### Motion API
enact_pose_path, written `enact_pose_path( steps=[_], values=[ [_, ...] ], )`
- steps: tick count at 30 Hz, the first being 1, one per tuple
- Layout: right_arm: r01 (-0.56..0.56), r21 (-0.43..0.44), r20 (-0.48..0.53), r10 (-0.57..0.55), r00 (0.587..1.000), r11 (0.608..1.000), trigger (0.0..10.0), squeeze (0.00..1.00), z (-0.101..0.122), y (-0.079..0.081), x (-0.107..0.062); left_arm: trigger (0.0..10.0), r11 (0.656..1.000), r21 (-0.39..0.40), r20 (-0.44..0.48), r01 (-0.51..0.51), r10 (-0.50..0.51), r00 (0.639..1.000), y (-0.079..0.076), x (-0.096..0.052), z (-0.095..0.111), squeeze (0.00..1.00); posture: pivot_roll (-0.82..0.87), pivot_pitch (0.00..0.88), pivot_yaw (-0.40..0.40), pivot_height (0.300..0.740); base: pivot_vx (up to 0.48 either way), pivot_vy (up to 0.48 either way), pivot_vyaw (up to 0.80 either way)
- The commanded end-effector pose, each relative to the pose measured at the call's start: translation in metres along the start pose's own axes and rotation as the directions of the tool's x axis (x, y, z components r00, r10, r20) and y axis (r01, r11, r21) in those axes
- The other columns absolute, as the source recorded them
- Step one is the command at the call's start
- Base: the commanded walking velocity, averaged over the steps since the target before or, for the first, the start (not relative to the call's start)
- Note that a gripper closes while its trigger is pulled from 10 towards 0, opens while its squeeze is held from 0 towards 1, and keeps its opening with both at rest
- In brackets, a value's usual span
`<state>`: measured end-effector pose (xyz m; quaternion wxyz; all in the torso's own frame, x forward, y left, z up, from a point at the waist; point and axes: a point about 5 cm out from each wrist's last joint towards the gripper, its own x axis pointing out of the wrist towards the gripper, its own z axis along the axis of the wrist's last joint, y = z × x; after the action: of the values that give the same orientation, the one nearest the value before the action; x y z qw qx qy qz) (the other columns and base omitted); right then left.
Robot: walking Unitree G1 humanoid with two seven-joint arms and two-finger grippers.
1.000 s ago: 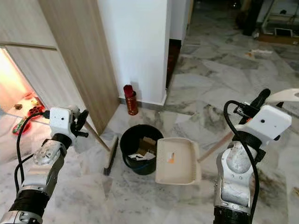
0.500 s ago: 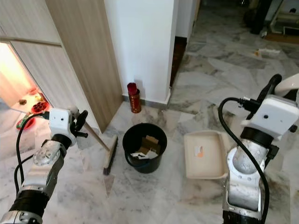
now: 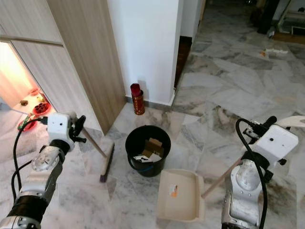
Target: Sweep floor
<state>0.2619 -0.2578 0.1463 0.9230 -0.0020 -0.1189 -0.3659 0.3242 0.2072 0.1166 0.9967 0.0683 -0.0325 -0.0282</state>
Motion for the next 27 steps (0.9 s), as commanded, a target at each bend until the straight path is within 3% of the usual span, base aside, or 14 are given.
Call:
enact_pose_path(
  steps=[1, 7, 14, 19, 27],
  values=[
    [-0.002, 0.03, 0.034, 0.001, 0.999, 1.0, 10.0, 0.0, 0.004, 0.001, 0.002, 10.0, 0.999, 0.015, 0.0, -0.033, 0.033, 0.999, 0.009, -0.004, -0.004, 0.0, 0.08, 0.08, 0.034, 0.74, 0.0, 0.0, 0.0],
    [-0.151, 0.114, -0.023, 0.154, 0.988, 0.982, 10.0, 0.0, -0.018, 0.021, -0.005, 10.0, 0.996, -0.035, -0.088, -0.078, 0.075, 0.993, 0.009, -0.013, -0.026, 0.0, 0.08, 0.082, 0.027, 0.74, 0.0, 0.0, 0.0],
    [-0.266, 0.1, -0.027, 0.27, 0.963, 0.959, 10.0, 0.0, -0.031, 0.035, -0.012, 10.0, 0.995, -0.042, -0.093, -0.087, 0.083, 0.992, 0.006, -0.014, -0.029, 0.0, 0.09, 0.083, 0.018, 0.74, 0.0, 0.0, 0.0],
    [-0.28, 0.097, -0.029, 0.283, 0.959, 0.955, 10.0, 0.0, -0.034, 0.036, -0.014, 10.0, 0.994, -0.049, -0.084, -0.095, 0.091, 0.992, 0.006, -0.014, -0.028, 0.0, 0.09, 0.081, 0.014, 0.74, 0.0, 0.0, 0.0],
    [-0.276, 0.058, -0.062, 0.28, 0.958, 0.959, 10.0, 0.0, -0.052, 0.023, -0.013, 10.0, 0.99, -0.097, -0.055, -0.101, 0.096, 0.994, -0.004, -0.011, -0.025, 0.0, 0.08, 0.079, -0.01, 0.74, 0.0, 0.0, 0.0]
  ],
)
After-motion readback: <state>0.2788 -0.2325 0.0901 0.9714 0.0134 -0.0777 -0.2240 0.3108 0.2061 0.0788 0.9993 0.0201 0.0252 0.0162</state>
